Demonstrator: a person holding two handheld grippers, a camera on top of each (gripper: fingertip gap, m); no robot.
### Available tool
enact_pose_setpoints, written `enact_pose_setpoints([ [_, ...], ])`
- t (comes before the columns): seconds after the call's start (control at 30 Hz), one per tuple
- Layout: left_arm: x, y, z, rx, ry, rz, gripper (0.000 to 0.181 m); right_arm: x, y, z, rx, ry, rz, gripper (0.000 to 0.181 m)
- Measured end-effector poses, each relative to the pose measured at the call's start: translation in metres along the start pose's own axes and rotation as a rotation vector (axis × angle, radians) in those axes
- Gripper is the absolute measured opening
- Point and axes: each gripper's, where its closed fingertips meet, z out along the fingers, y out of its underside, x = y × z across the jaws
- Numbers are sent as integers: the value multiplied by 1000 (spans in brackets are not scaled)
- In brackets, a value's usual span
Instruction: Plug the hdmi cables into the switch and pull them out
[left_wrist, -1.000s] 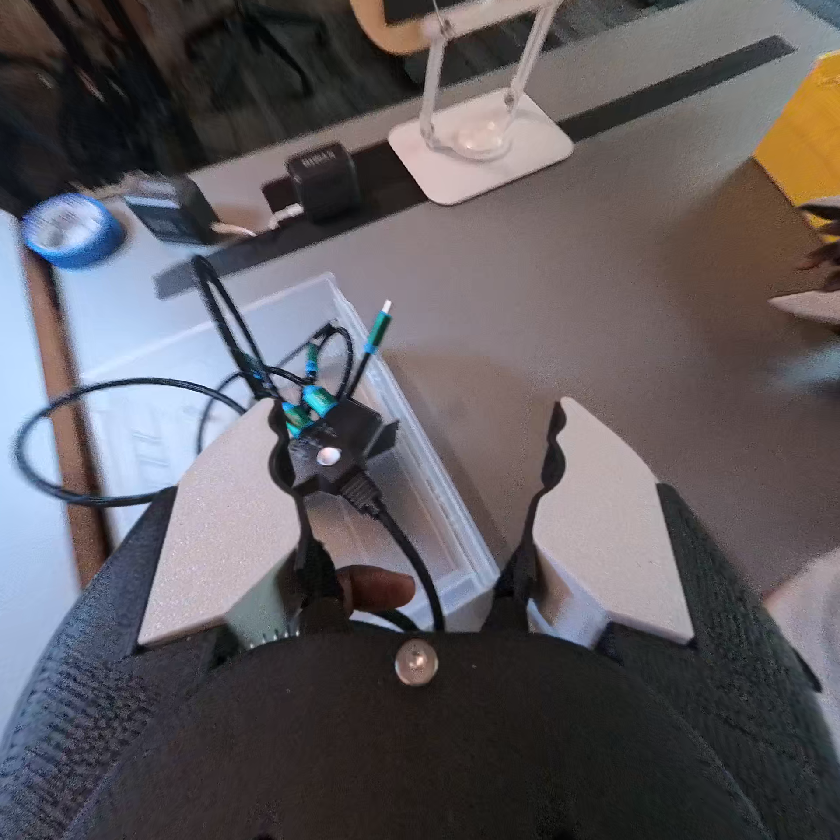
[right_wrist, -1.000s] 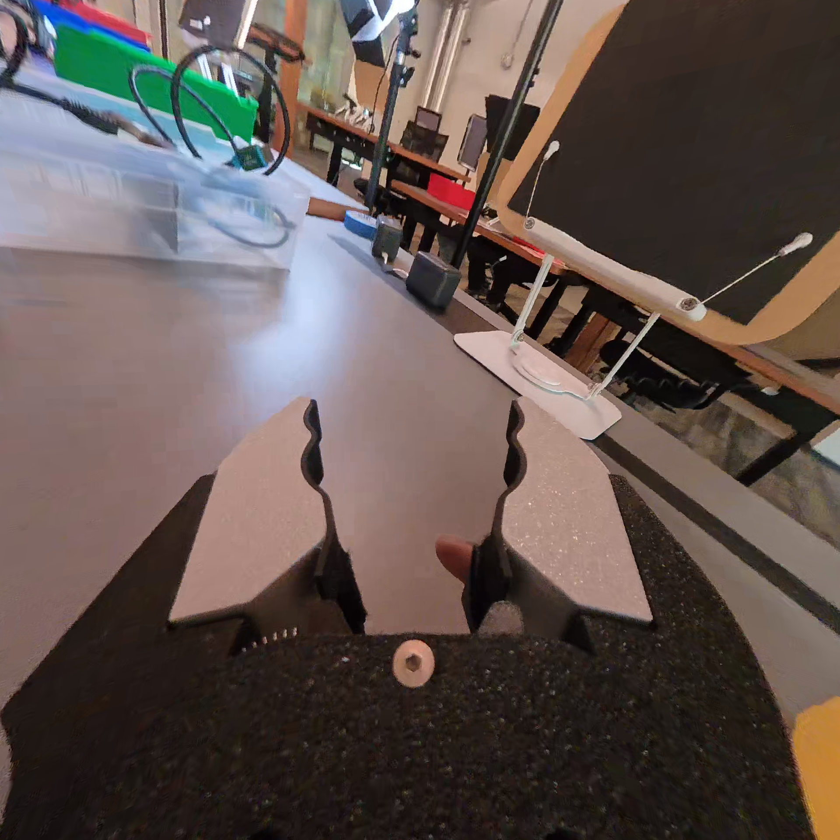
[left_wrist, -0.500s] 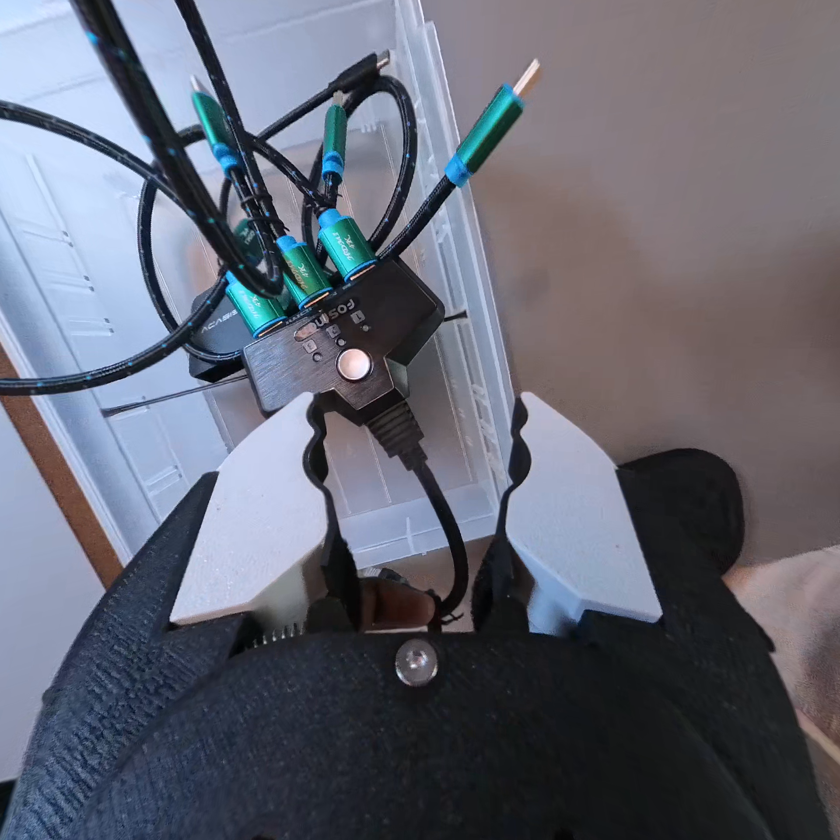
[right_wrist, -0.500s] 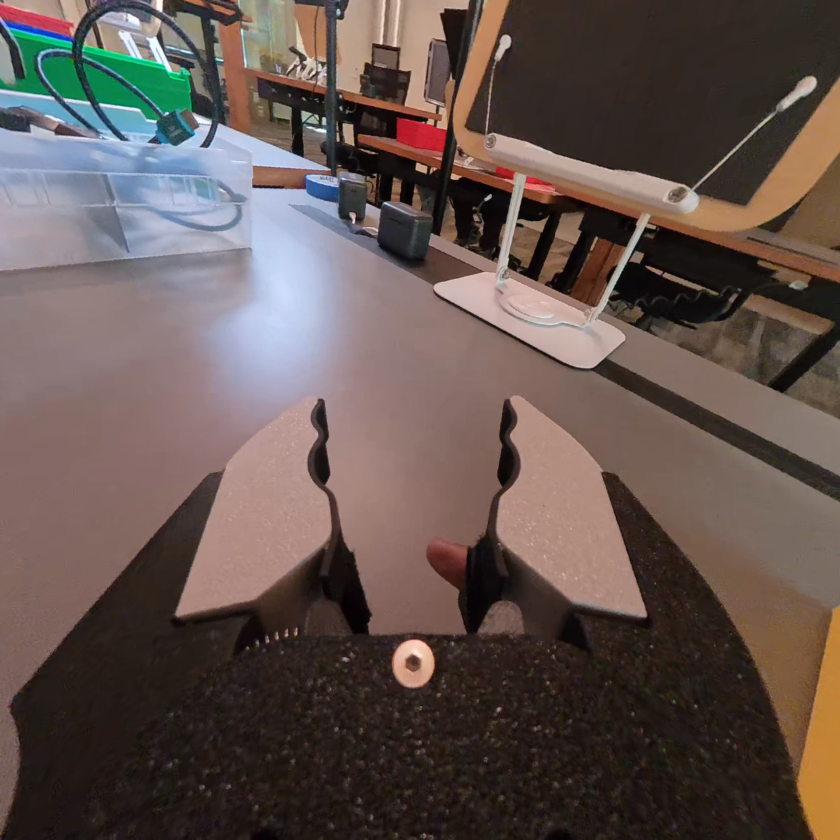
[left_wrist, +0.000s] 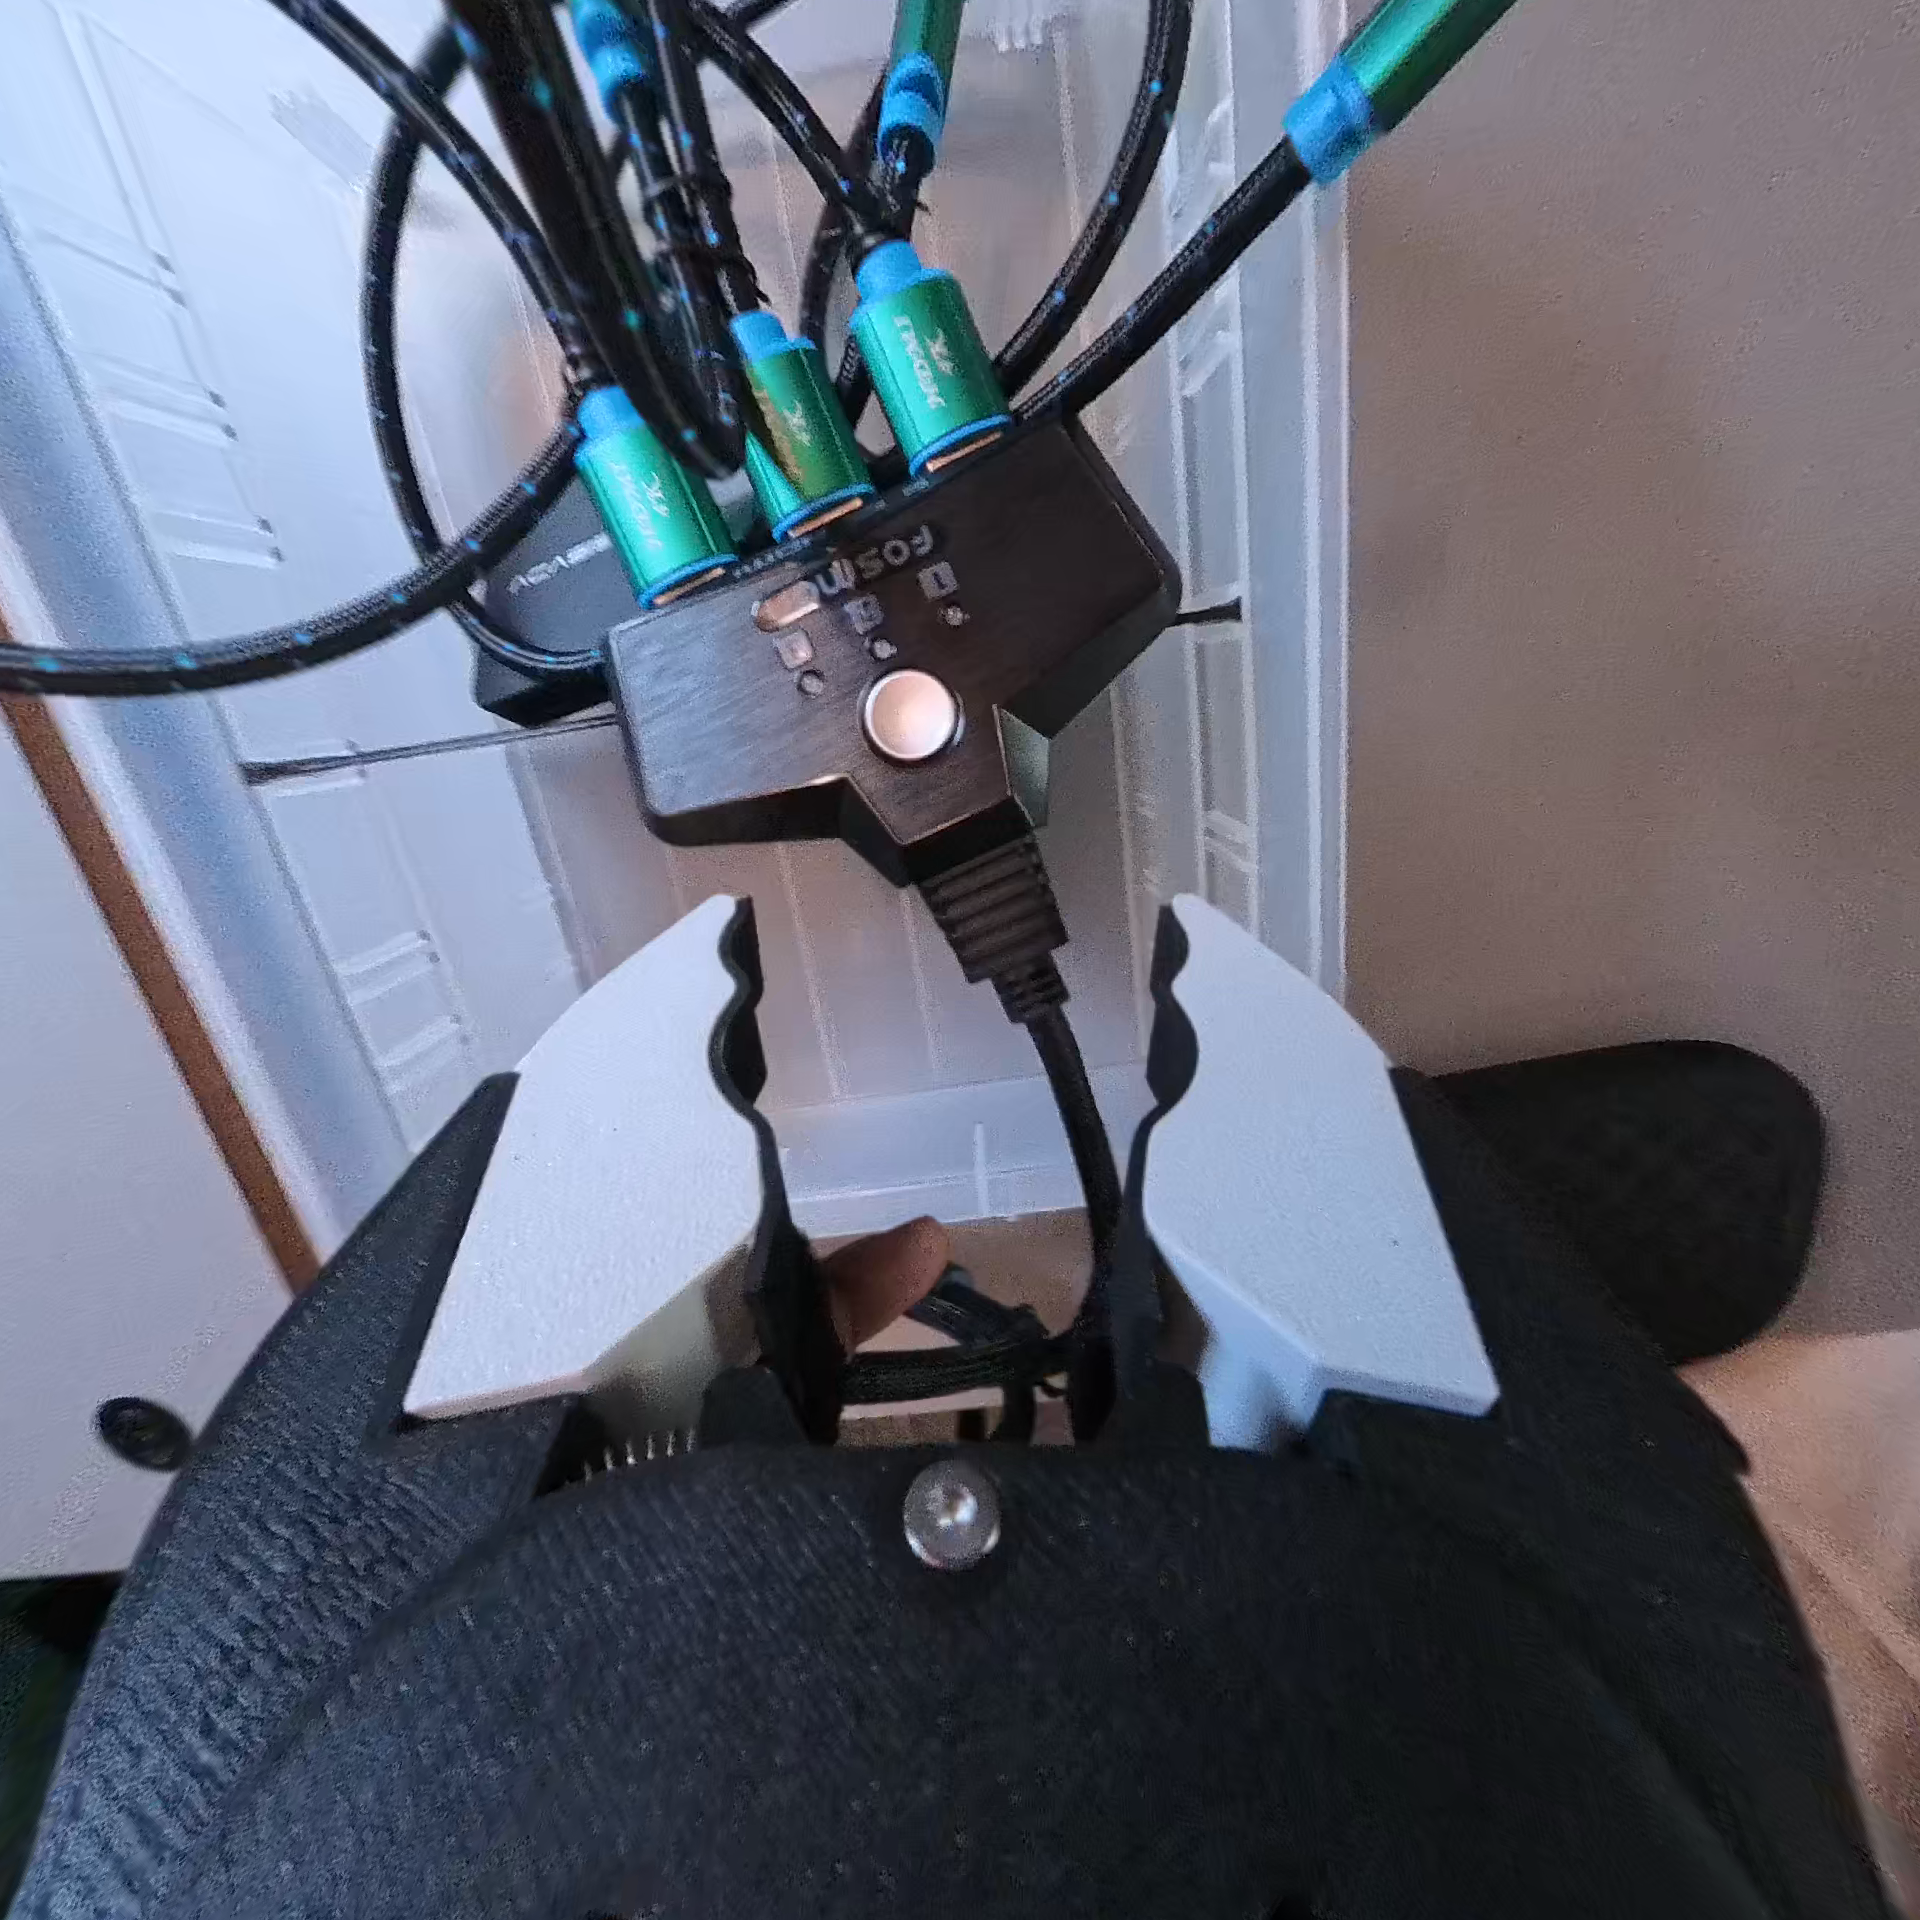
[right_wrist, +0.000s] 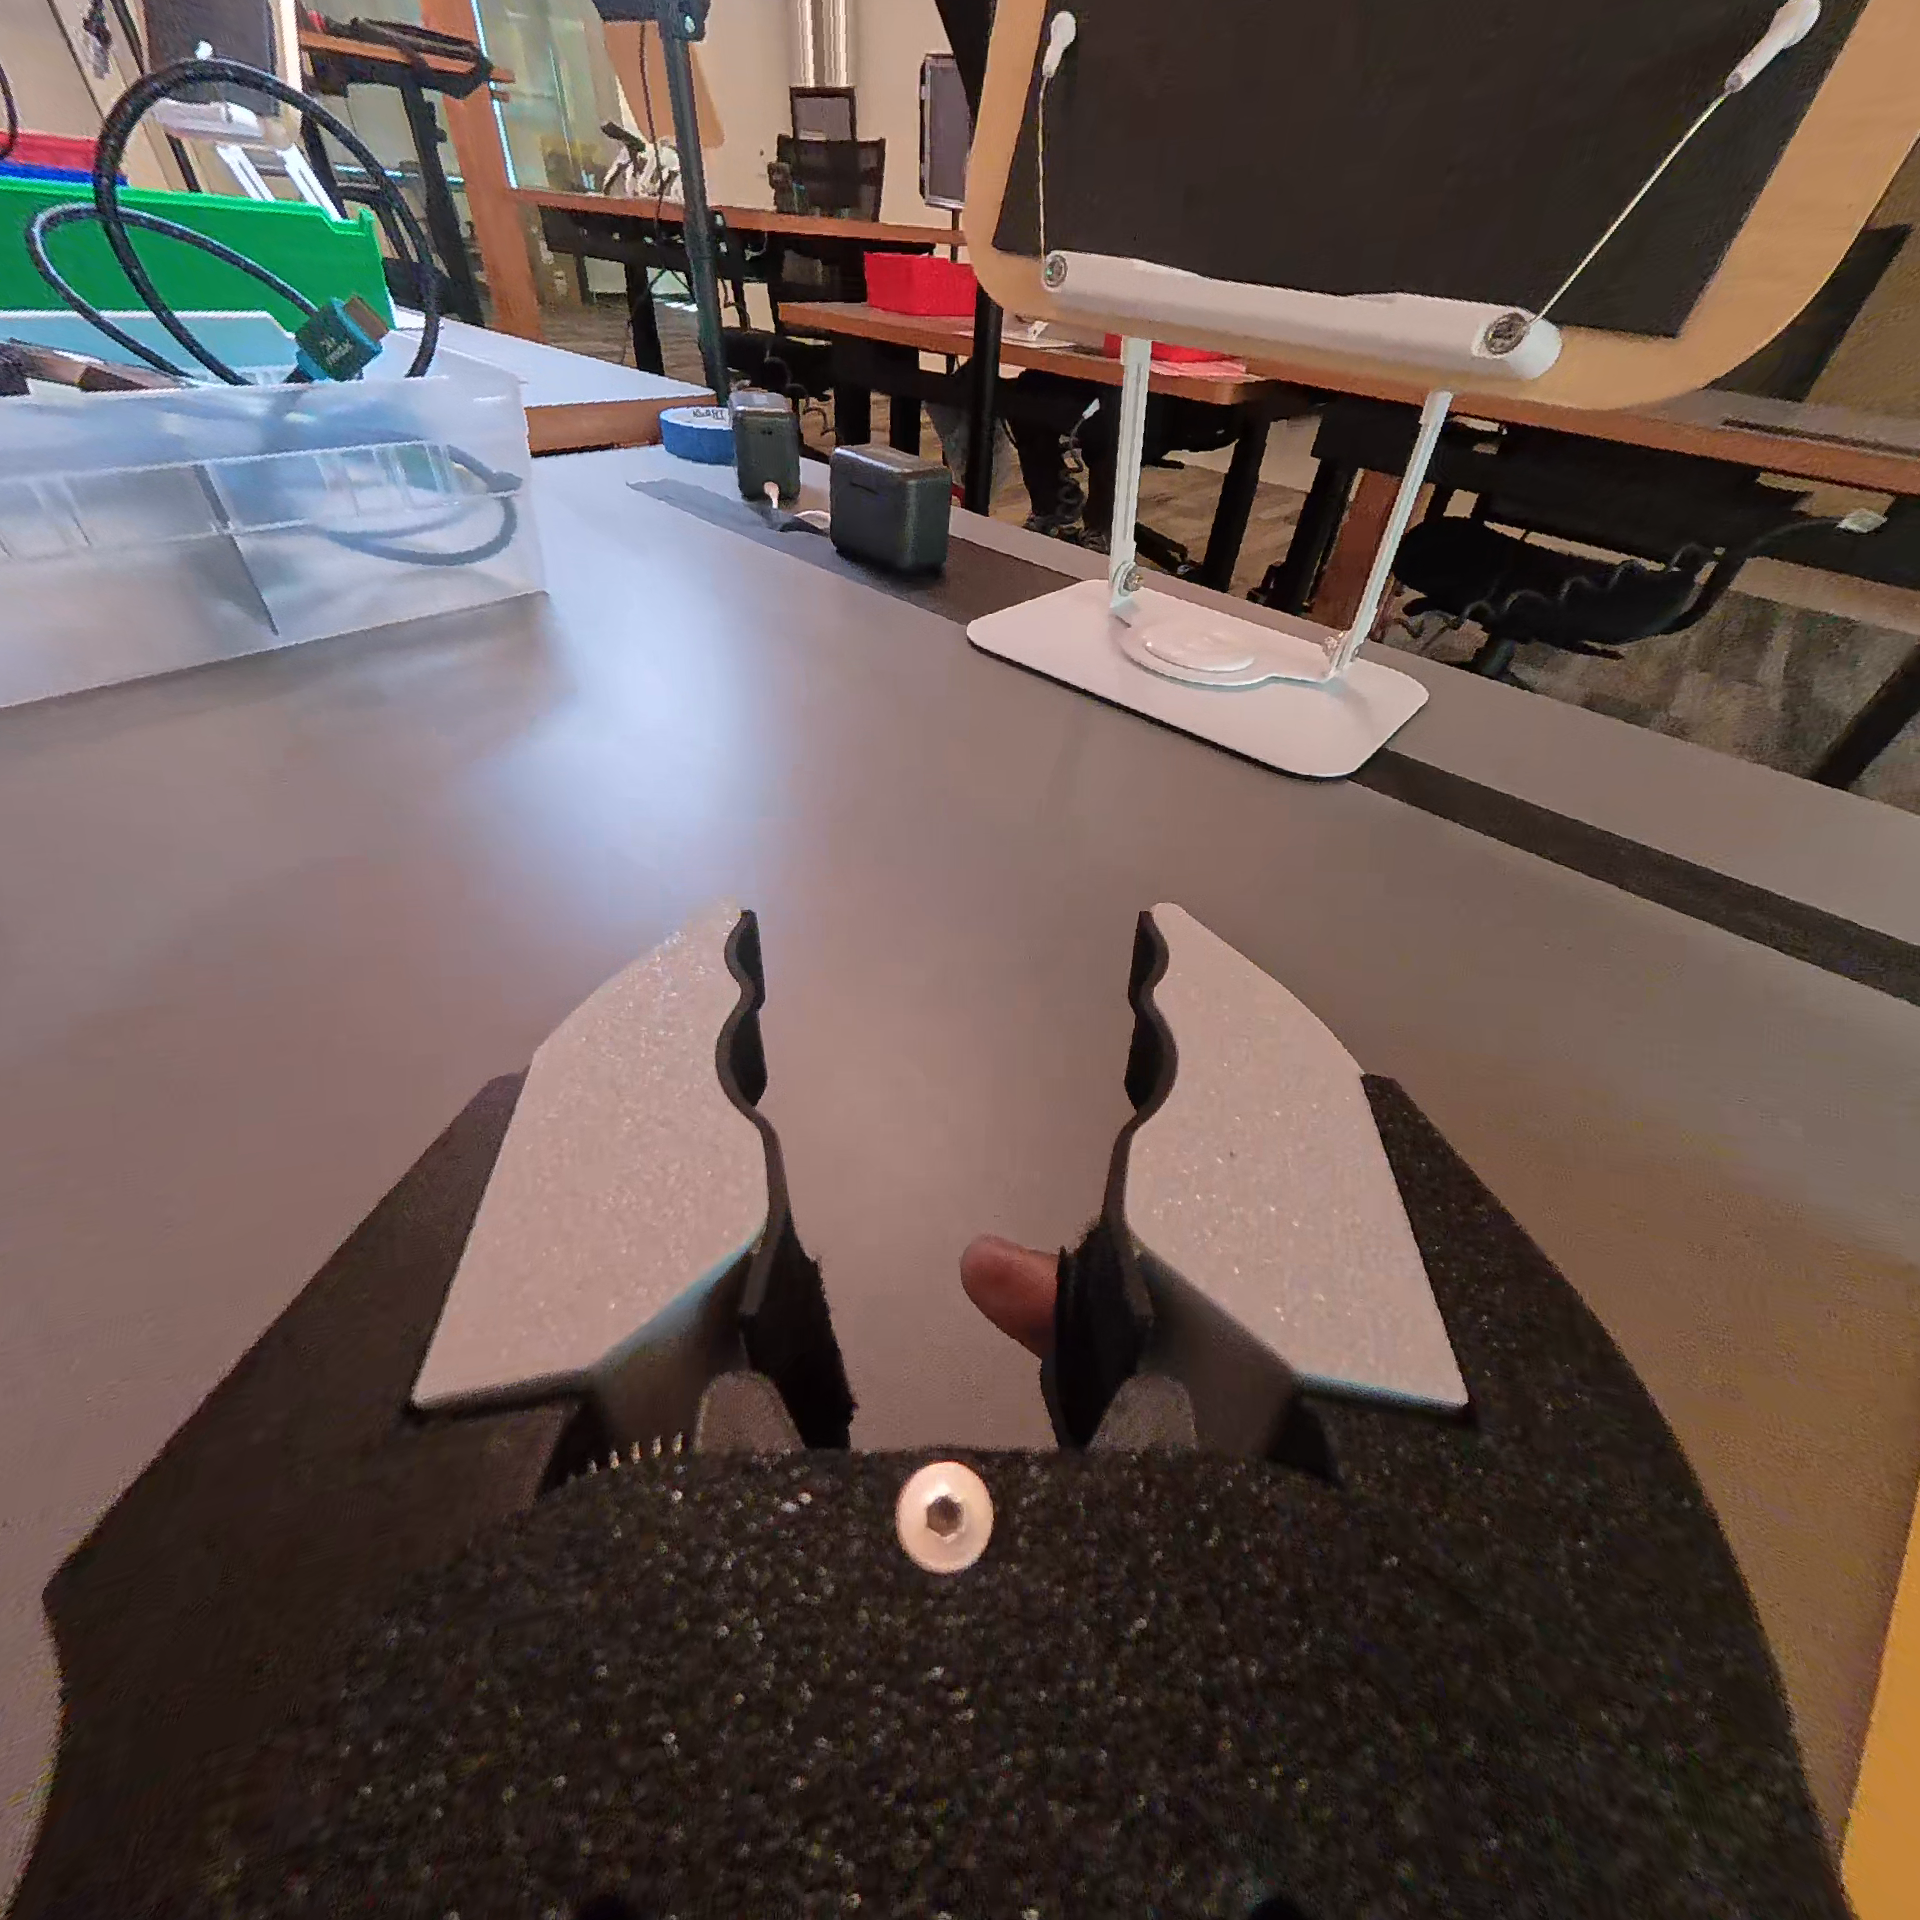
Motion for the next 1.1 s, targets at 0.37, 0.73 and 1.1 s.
enact_pose_setpoints([
  [0.37,1,6,38,-41,26,-15,44,1,4,0,-18,1,-1,67],
  [0.73,1,13,-6,310,131,40,32,-3,9,4,-45,-12,-21,65],
  [1.1,47,-19,-119,856,188,158,28,-8,13,6,-75,-9,-101,63],
])
